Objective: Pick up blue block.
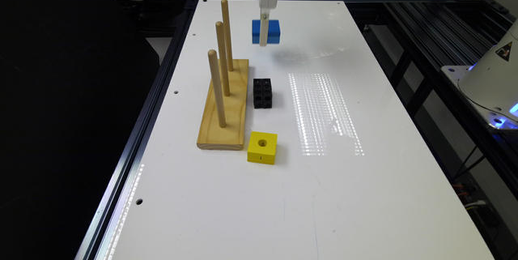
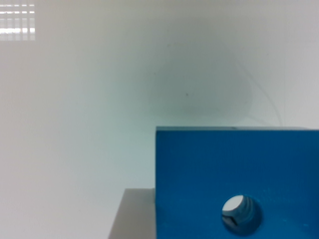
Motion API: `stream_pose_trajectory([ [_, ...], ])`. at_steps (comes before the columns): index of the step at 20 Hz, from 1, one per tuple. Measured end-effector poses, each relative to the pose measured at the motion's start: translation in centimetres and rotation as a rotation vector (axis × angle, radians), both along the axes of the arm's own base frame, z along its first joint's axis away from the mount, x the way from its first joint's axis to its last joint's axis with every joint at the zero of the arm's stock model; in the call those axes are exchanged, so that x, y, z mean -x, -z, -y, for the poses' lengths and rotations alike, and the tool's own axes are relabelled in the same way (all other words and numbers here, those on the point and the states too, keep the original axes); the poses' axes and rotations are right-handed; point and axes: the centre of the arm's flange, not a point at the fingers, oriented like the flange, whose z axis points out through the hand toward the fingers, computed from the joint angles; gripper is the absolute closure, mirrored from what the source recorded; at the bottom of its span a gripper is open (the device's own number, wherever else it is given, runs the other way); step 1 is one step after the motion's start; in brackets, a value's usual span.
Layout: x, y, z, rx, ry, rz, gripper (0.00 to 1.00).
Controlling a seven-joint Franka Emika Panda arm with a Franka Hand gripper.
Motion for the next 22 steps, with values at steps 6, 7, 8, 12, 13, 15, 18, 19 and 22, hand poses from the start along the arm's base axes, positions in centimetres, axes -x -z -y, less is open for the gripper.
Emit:
stream_pose_trajectory([
  [6,0.2,-3.2,-0.1,0.008,-0.001,0.003,1.00],
  [7,0.3,-3.5,-0.1,0.008,-0.002,0.002,1.00],
  [8,0.3,-3.8,-0.1,0.009,-0.002,0.002,1.00],
  [12,0.4,-4.0,-0.2,0.009,-0.002,0.002,1.00],
  [13,0.3,-4.1,-0.1,0.009,-0.002,0.003,1.00],
  [15,0.3,-4.8,-0.1,0.013,-0.002,0.010,1.00],
  [18,0.6,-6.5,-0.2,0.017,-0.002,0.011,1.00],
  [19,0.7,-7.2,-0.3,0.018,-0.003,0.010,1.00],
  [22,0.9,-7.9,-0.4,0.019,-0.003,0.009,1.00],
])
